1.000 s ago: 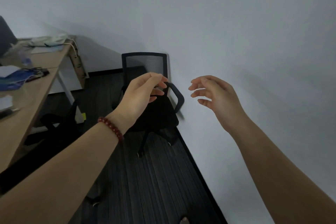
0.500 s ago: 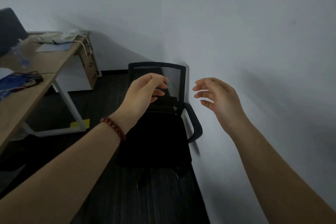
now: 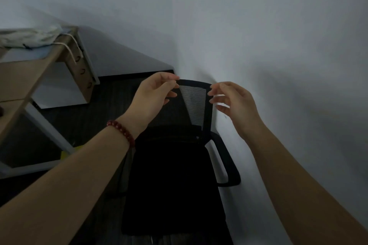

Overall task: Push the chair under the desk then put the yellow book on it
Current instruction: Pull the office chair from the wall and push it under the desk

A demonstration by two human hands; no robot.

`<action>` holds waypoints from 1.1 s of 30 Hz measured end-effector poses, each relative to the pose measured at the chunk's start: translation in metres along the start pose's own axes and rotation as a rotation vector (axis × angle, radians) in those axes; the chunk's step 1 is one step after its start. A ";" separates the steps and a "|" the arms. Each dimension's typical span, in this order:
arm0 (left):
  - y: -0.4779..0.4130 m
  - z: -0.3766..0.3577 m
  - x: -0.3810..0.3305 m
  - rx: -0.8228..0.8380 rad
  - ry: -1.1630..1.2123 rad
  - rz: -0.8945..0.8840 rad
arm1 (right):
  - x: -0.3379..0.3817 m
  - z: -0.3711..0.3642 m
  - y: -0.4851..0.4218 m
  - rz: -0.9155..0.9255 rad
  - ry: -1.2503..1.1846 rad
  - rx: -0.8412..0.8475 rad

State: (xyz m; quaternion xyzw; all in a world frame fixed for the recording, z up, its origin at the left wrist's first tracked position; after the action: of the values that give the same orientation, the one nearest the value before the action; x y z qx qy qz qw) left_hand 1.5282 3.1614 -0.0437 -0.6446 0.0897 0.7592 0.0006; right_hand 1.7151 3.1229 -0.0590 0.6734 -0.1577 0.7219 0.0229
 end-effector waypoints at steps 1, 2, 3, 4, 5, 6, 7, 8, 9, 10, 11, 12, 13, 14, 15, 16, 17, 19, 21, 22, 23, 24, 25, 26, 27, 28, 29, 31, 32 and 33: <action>-0.016 0.002 0.002 -0.005 -0.001 0.013 | -0.008 -0.005 -0.016 -0.013 0.003 0.002; -0.031 0.004 0.005 -0.008 -0.008 0.027 | -0.016 -0.011 -0.031 -0.025 0.004 0.008; -0.047 0.005 0.008 -0.012 -0.018 0.038 | -0.024 -0.015 -0.047 -0.033 0.007 0.018; -0.063 0.006 0.011 -0.015 -0.025 0.051 | -0.033 -0.020 -0.063 -0.040 0.008 0.029; -0.075 0.007 0.012 -0.019 -0.028 0.057 | -0.039 -0.024 -0.075 -0.043 0.008 0.036; -0.092 0.007 0.015 -0.027 -0.030 0.068 | -0.048 -0.028 -0.093 -0.048 0.009 0.046; -0.107 0.008 0.016 -0.039 -0.034 0.078 | -0.056 -0.033 -0.110 -0.055 0.009 0.056; -0.121 0.008 0.017 -0.051 -0.037 0.085 | -0.062 -0.037 -0.126 -0.060 0.006 0.066; -0.135 0.007 0.017 -0.061 -0.041 0.092 | -0.067 -0.040 -0.142 -0.069 -0.001 0.076; -0.149 0.005 0.016 -0.068 -0.039 0.100 | -0.073 -0.043 -0.158 -0.075 -0.007 0.084; -0.162 0.004 0.014 -0.073 -0.039 0.108 | -0.078 -0.045 -0.173 -0.078 -0.009 0.092; -0.175 0.002 0.013 -0.075 -0.041 0.115 | -0.083 -0.047 -0.188 -0.077 -0.009 0.103; -0.185 0.002 0.011 -0.076 -0.047 0.119 | -0.087 -0.050 -0.198 -0.074 -0.007 0.116; -0.199 0.002 0.010 -0.081 -0.050 0.125 | -0.093 -0.053 -0.214 -0.074 -0.003 0.132; -0.210 0.003 0.009 -0.087 -0.052 0.131 | -0.099 -0.056 -0.226 -0.077 0.003 0.143; -0.221 0.004 0.008 -0.092 -0.048 0.134 | -0.105 -0.060 -0.238 -0.081 0.007 0.151; -0.230 0.007 0.009 -0.097 -0.040 0.140 | -0.113 -0.063 -0.248 -0.089 0.014 0.157; -0.246 0.010 0.012 -0.104 -0.026 0.154 | -0.128 -0.069 -0.267 -0.100 0.046 0.161; -0.259 0.012 0.016 -0.104 -0.030 0.178 | -0.148 -0.069 -0.285 -0.115 0.111 0.152; -0.266 0.012 0.018 -0.101 -0.032 0.188 | -0.159 -0.067 -0.293 -0.120 0.158 0.146; -0.272 0.012 0.019 -0.095 -0.032 0.196 | -0.171 -0.064 -0.301 -0.122 0.209 0.143; -0.278 0.011 0.020 -0.090 -0.030 0.201 | -0.180 -0.062 -0.307 -0.121 0.265 0.148; -0.284 0.010 0.020 -0.084 -0.028 0.204 | -0.189 -0.060 -0.312 -0.119 0.315 0.162; -0.289 0.009 0.019 -0.079 -0.026 0.201 | -0.196 -0.060 -0.317 -0.115 0.354 0.183; -0.294 0.007 0.019 -0.073 -0.023 0.191 | -0.202 -0.062 -0.322 -0.109 0.381 0.210; -0.298 0.006 0.018 -0.067 -0.022 0.180 | -0.206 -0.065 -0.327 -0.105 0.398 0.235; -0.302 0.004 0.017 -0.064 -0.026 0.170 | -0.209 -0.068 -0.332 -0.099 0.405 0.254; -0.307 0.003 0.019 -0.062 -0.045 0.164 | -0.216 -0.074 -0.341 -0.082 0.414 0.279; -0.309 0.003 0.021 -0.063 -0.054 0.170 | -0.220 -0.076 -0.344 -0.075 0.430 0.296; -0.310 0.003 0.023 -0.065 -0.060 0.180 | -0.224 -0.078 -0.346 -0.071 0.454 0.322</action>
State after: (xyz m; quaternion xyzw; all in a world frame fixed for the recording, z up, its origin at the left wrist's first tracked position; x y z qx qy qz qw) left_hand 1.5575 3.4643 -0.1081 -0.6104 0.1224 0.7778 -0.0859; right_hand 1.7450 3.5114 -0.2136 0.4944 -0.0082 0.8688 -0.0246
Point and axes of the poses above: each hand's wrist, its own y-axis away from the middle knuckle, its own z-axis out of the back of the hand, x = y × z, the point moved 5 cm from there along -y, towards the middle knuckle, and after that the axes turned 10 degrees about z, right-handed, at the moved point
